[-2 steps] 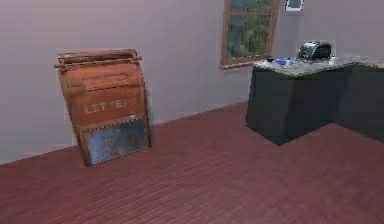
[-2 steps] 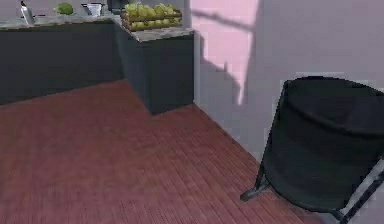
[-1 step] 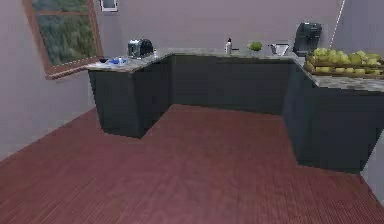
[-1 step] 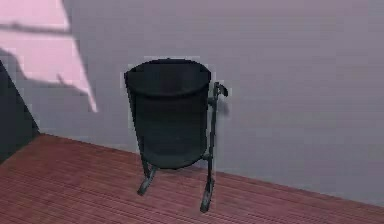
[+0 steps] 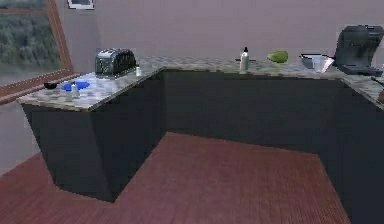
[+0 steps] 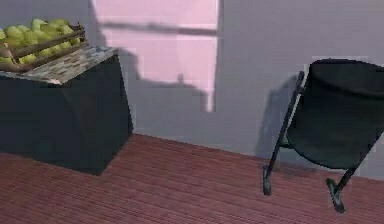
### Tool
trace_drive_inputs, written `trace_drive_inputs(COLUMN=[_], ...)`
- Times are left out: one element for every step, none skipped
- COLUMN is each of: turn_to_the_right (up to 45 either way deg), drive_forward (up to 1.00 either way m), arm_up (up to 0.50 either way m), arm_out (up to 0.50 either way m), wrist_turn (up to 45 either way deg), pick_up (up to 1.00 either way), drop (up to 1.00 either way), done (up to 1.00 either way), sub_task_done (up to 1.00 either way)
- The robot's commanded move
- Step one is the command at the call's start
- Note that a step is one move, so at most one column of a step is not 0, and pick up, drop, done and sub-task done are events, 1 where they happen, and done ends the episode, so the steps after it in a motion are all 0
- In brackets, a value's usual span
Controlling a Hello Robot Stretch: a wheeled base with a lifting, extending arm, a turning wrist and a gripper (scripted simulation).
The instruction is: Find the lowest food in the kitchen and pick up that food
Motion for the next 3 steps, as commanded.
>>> trace_drive_inputs(turn_to_the_right=[3.0,0.0,0.0], drive_forward=[0.0,1.0,0.6], arm_up=[0.0,0.0,0.0], arm_out=[0.0,0.0,0.0], wrist_turn=[0.0,0.0,0.0], pick_up=[0.0,0.0,0.0], drop=[0.0,0.0,0.0], done=[0.0,0.0,0.0], sub_task_done=[0.0,0.0,0.0])
